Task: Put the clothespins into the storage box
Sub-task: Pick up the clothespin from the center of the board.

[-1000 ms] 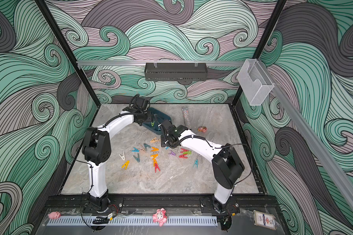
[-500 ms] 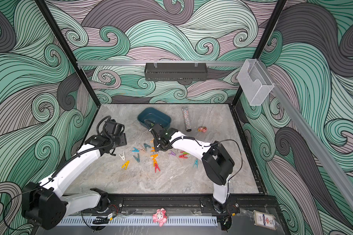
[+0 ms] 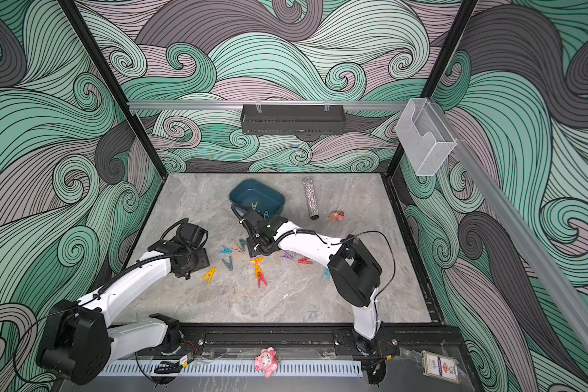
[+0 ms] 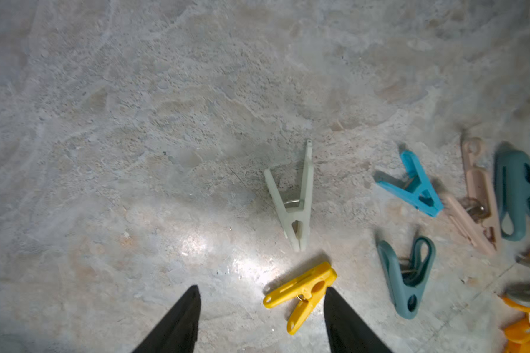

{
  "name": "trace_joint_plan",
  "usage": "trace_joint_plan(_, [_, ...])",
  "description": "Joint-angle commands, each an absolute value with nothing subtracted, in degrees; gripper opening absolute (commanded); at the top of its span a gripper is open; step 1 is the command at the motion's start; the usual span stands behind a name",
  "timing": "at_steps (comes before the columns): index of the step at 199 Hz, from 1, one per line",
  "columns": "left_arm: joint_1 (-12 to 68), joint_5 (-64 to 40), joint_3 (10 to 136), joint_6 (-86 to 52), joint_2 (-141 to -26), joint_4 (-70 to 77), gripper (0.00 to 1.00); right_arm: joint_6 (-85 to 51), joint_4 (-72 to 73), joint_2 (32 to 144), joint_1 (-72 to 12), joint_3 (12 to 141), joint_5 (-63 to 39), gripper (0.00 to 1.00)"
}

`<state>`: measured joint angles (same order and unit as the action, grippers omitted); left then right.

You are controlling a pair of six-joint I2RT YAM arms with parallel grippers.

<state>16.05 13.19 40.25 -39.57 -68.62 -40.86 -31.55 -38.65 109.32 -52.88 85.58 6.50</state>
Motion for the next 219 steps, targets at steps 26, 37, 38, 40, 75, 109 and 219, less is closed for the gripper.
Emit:
trace_joint_plan(26, [15.0, 8.5, 41.4, -40.5, -75.2, -38.0, 0.69, -31.8, -40.4, 109.2, -53.1, 86.5, 9.5, 0.77])
trace_joint_plan(37, [14.9, 8.1, 42.5, -40.3, -77.6, -37.9, 0.69, -31.8, -40.4, 109.2, -53.1, 86.4, 9.4, 0.77])
trace_joint_plan(38, [14.9, 8.1, 42.5, -40.2, -77.8, -37.9, 0.69, -31.8, -40.4, 109.2, -53.0, 86.4, 9.5, 0.77])
trace_joint_plan(40, [14.9, 7.9, 42.7, -40.1, -78.2, -37.7, 0.69, -31.8, -40.5, 109.2, -53.0, 86.4, 9.5, 0.77])
trace_joint_plan(75, [14.2, 6.7, 43.8, -39.0, -81.0, -34.8, 0.64, -31.5, -40.7, 109.1, -53.1, 86.4, 9.2, 0.77])
trace_joint_plan(109, [12.6, 6.3, 44.1, -37.6, -84.4, -32.6, 0.53, -31.7, -40.6, 109.1, -53.1, 86.1, 9.4, 0.76])
trace_joint_plan(219, [10.4, 4.8, 45.0, -35.0, -87.9, -30.3, 0.29, -31.4, -40.7, 109.4, -53.1, 86.6, 9.4, 0.75])
